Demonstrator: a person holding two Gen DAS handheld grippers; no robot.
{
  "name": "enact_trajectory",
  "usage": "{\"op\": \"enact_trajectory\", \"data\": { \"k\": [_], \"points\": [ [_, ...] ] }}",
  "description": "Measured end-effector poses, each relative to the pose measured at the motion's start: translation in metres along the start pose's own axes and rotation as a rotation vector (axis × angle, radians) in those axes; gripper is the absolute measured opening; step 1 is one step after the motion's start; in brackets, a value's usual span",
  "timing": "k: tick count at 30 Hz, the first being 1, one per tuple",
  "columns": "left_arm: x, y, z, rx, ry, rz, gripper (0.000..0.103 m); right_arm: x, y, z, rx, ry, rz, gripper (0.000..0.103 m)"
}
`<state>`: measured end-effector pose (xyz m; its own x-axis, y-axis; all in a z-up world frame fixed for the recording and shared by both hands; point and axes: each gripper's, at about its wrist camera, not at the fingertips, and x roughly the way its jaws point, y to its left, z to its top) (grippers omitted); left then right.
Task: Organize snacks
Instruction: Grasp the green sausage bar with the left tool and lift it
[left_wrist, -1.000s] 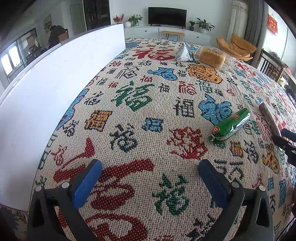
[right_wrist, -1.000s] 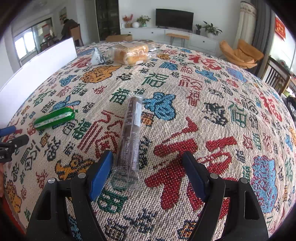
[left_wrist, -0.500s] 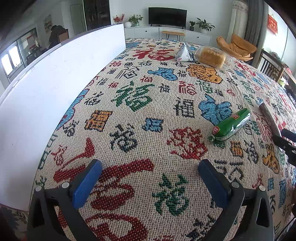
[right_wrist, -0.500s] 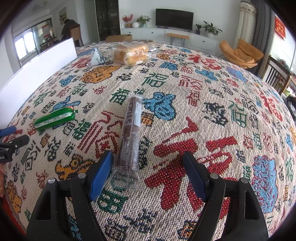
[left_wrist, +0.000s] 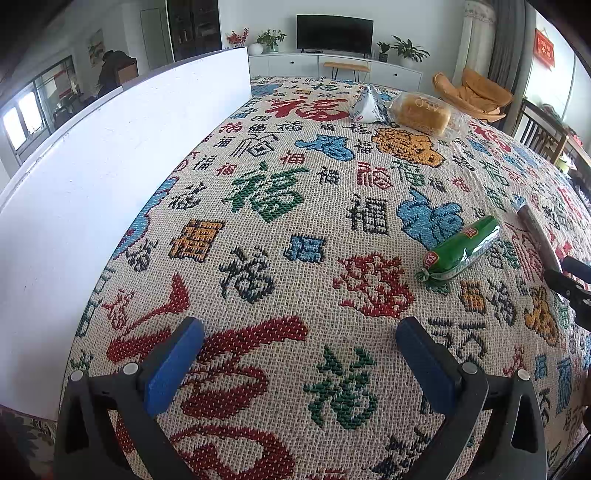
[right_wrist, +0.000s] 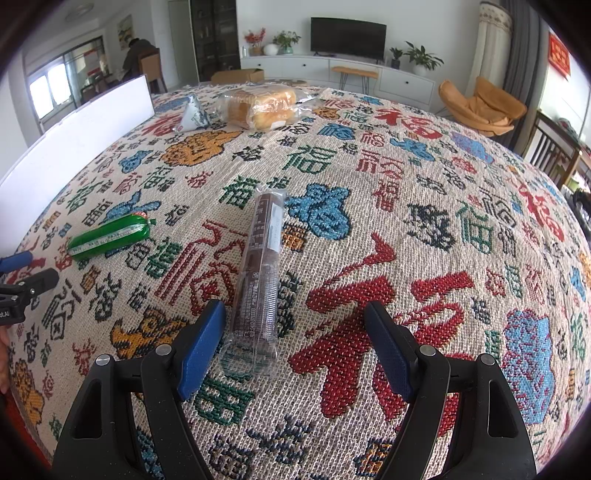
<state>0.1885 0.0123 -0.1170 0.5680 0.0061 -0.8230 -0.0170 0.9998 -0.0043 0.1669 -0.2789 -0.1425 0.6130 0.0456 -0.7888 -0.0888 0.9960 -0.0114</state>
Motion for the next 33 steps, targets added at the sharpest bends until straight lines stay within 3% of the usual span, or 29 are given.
{"op": "enact_trajectory", "data": {
  "k": [6,8,11,13,18,21,24,26,27,29,31,33],
  "points": [
    [-0.001,0.0,0.0,-0.002,0.005,-0.009,0.103,0.0,0.0,0.0,0.0,0.0,0.0,0.08],
    [-0.005,-0.002,-0.001,-0.001,0.002,-0.064,0.103,0.0,-0.001,0.0,0.0,0.0,0.0,0.08],
    [-0.021,-0.006,0.003,0.019,-0.054,-0.226,0.102,0.0,-0.001,0.0,0.0,0.0,0.0,0.08],
    [-0.025,-0.019,0.012,0.086,-0.076,-0.268,0.103,0.0,-0.001,0.0,0.0,0.0,0.0,0.08],
    [-0.013,-0.08,0.036,0.373,-0.032,-0.253,0.098,0.0,0.0,0.0,0.001,0.0,0.0,0.08],
    [0.001,-0.107,0.049,0.45,0.017,-0.27,0.097,0.0,0.0,0.0,0.001,0.0,0.001,0.08],
    [0.012,-0.11,0.05,0.427,0.05,-0.287,0.086,0.0,0.0,0.0,0.001,0.001,0.0,0.08],
    [0.02,-0.1,0.05,0.363,0.085,-0.324,0.067,0.0,-0.001,0.0,0.0,0.001,-0.001,0.08],
    [0.019,-0.096,0.049,0.344,0.075,-0.327,0.063,0.0,0.0,0.0,0.0,0.001,0.0,0.08],
    [0.017,-0.09,0.048,0.318,0.066,-0.337,0.032,0.0,-0.001,0.0,0.0,0.001,-0.001,0.08],
    [0.015,-0.084,0.047,0.282,0.071,-0.35,0.023,0.0,0.0,0.0,0.001,0.001,-0.001,0.08],
    [0.012,-0.075,0.044,0.233,0.069,-0.335,0.023,0.0,0.0,0.0,0.001,0.001,-0.001,0.08]
  ]
}}
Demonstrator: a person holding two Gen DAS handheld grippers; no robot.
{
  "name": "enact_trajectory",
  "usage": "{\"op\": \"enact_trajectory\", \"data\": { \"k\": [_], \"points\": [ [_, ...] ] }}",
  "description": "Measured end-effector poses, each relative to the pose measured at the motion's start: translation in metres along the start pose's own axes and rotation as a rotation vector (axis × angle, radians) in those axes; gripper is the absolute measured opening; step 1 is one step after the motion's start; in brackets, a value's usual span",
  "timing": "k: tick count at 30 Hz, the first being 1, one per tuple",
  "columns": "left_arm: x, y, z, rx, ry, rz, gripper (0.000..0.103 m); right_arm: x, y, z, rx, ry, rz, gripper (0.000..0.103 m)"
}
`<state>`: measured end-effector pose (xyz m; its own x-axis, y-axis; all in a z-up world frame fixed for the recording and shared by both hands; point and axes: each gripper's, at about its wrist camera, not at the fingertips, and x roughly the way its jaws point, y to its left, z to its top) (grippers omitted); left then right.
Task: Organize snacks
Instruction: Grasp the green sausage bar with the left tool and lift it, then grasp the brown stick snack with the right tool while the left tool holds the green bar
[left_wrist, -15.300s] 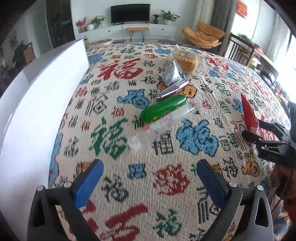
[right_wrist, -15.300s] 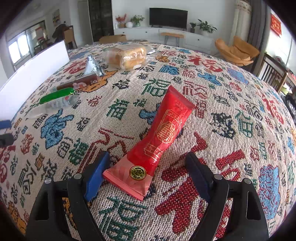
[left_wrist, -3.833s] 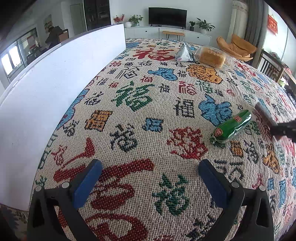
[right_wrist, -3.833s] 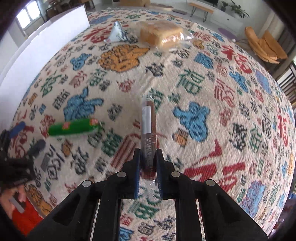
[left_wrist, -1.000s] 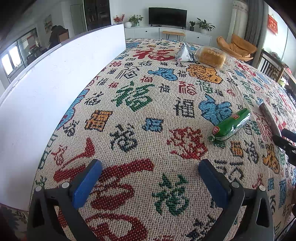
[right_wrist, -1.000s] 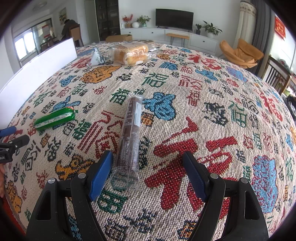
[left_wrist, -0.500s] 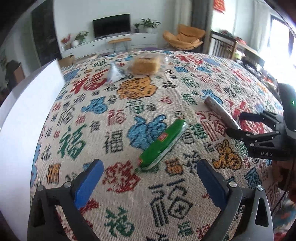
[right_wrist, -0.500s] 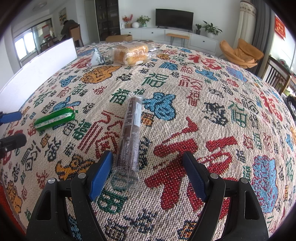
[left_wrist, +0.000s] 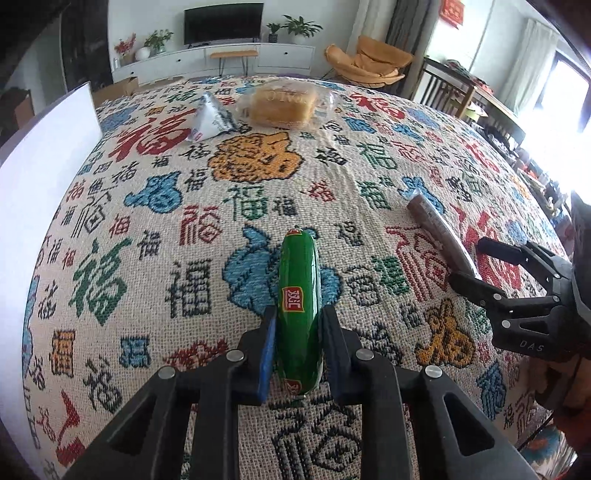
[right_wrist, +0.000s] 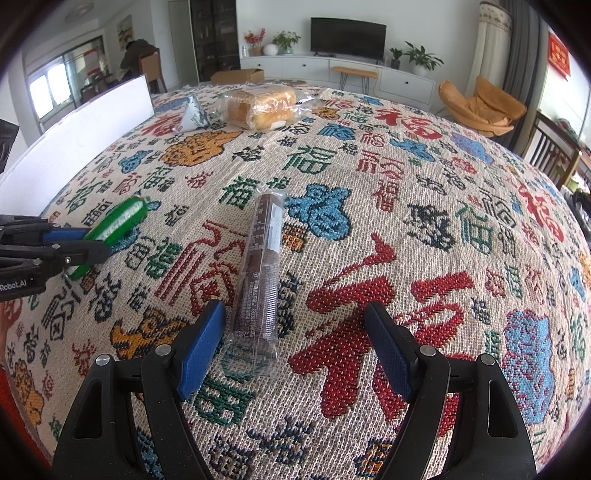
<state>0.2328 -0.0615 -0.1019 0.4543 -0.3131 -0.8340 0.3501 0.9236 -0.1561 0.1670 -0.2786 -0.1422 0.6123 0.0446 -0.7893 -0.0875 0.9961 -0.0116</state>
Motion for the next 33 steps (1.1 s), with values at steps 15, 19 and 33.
{"op": "enact_trajectory", "data": {
  "k": [15,19,33],
  "points": [
    [-0.038,0.032,-0.054,-0.16,-0.012,0.155,0.023,0.0,0.0,0.0,0.0,0.0,0.0,0.08],
    [-0.033,0.024,-0.054,-0.126,-0.027,0.181,0.036,0.0,-0.001,0.0,0.0,0.0,0.0,0.08],
    [-0.018,0.012,-0.057,-0.06,-0.021,0.209,0.103,0.0,-0.001,0.0,0.0,0.001,0.0,0.08]
  ]
}}
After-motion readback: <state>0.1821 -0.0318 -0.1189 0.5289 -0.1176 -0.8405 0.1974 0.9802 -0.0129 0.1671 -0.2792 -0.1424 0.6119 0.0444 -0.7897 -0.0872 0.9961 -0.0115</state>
